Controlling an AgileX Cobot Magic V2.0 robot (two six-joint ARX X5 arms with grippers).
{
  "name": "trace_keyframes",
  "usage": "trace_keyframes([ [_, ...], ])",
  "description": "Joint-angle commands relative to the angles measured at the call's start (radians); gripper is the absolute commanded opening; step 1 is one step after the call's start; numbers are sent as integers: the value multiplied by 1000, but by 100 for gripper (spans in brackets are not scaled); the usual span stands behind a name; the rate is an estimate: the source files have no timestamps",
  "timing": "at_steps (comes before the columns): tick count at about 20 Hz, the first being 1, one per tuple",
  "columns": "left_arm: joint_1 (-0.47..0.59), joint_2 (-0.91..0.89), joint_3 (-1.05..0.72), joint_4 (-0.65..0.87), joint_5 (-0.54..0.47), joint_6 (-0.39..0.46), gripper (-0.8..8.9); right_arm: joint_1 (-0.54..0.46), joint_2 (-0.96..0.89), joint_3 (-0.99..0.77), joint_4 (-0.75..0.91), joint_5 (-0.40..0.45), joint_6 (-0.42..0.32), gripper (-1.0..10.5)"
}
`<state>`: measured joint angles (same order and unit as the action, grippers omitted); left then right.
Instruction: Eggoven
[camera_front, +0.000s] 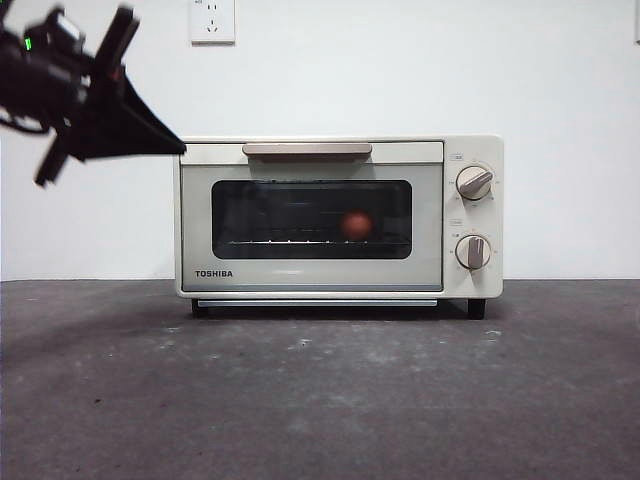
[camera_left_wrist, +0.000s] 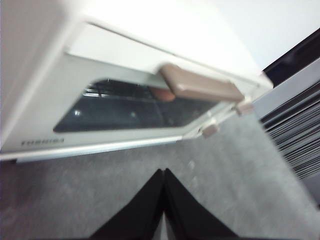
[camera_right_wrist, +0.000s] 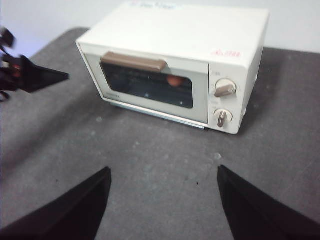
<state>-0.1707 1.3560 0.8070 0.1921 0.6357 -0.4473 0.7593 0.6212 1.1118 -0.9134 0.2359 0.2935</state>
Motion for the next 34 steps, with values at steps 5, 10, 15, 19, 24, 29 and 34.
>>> trace_keyframes([
  [5, -100, -250, 16, -287, -178, 193, 7, 11, 49, 13, 3, -3, -47, 276],
  [10, -158, -406, 16, -407, -258, 224, 7, 11, 76, -39, 68, -1, -68, 181],
  [15, -184, -520, 16, -446, -273, 226, 7, 11, 51, -233, 335, -36, -101, 4],
  [19, -185, -575, 16, -483, -272, 232, 7, 11, 34, -392, 564, -40, -107, 4],
  [24, -185, -610, 16, -542, -272, 260, 7, 11, 31, -533, 811, -110, -125, 4],
  [29, -185, -618, 16, -570, -272, 264, 7, 11, 45, -553, 831, -101, -126, 4],
  [34, -185, -618, 16, -572, -272, 263, 7, 11, 42, -553, 832, -46, -125, 4],
])
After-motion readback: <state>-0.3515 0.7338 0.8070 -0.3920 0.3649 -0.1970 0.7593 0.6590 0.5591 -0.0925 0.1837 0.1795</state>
